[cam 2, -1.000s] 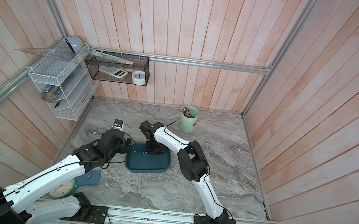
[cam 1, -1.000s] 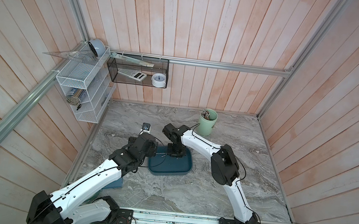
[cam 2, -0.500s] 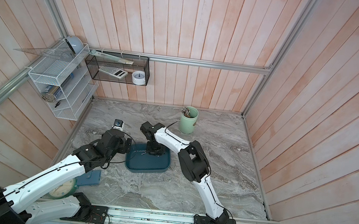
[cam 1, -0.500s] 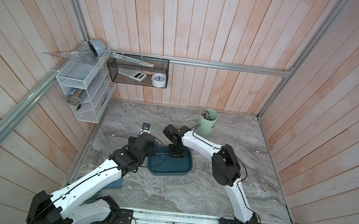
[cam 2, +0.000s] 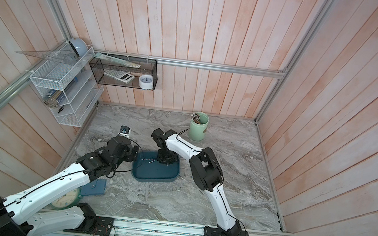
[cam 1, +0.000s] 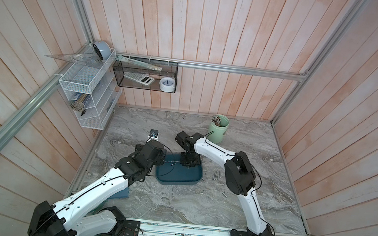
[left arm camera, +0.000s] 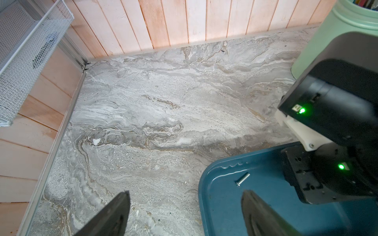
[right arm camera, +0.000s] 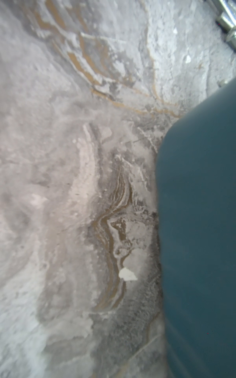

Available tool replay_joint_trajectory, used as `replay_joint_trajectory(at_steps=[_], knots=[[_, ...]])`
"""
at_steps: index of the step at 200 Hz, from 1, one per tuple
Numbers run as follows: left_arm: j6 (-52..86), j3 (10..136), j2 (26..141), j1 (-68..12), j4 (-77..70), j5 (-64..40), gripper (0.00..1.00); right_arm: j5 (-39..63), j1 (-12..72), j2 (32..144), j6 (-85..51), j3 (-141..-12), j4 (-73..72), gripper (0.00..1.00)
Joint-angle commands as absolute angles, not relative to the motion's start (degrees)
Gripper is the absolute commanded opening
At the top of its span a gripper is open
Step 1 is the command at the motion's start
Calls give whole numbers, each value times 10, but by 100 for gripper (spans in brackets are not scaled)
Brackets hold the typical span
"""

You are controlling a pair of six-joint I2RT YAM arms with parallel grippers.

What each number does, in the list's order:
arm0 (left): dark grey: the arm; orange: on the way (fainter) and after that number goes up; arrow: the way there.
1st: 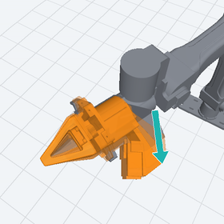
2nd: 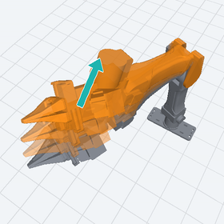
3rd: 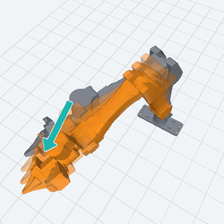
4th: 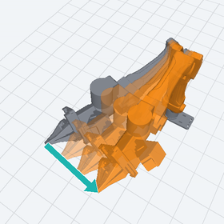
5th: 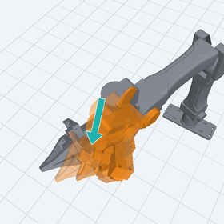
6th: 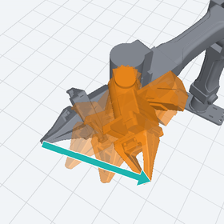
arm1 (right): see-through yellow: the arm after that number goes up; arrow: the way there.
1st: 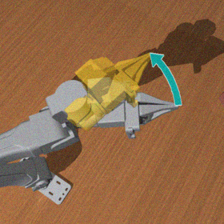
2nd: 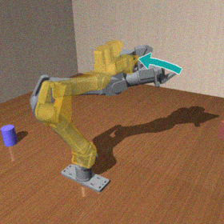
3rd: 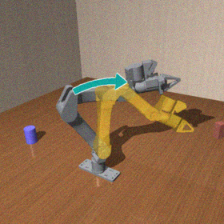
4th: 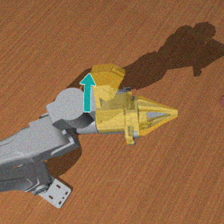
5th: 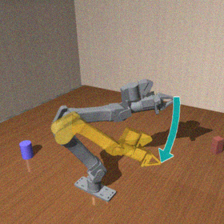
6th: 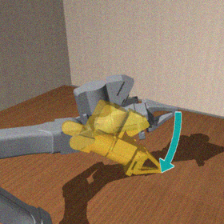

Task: Take out the screws from the storage box
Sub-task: Pick up the screw from the storage box.

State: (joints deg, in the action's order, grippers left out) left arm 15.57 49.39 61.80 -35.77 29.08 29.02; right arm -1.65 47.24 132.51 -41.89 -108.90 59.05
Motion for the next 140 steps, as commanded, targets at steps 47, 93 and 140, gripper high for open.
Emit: replay_joint_trajectory(at_steps=[47,93,140], knots=[[147,484,617,-359,283,292,91,3,473,1333,-409,-1068,601,0],[147,485,618,-359,283,288,91,28,473,1268,-387,-1082,581,0],[146,485,620,-359,285,284,91,39,474,1197,-363,-1076,571,0]])
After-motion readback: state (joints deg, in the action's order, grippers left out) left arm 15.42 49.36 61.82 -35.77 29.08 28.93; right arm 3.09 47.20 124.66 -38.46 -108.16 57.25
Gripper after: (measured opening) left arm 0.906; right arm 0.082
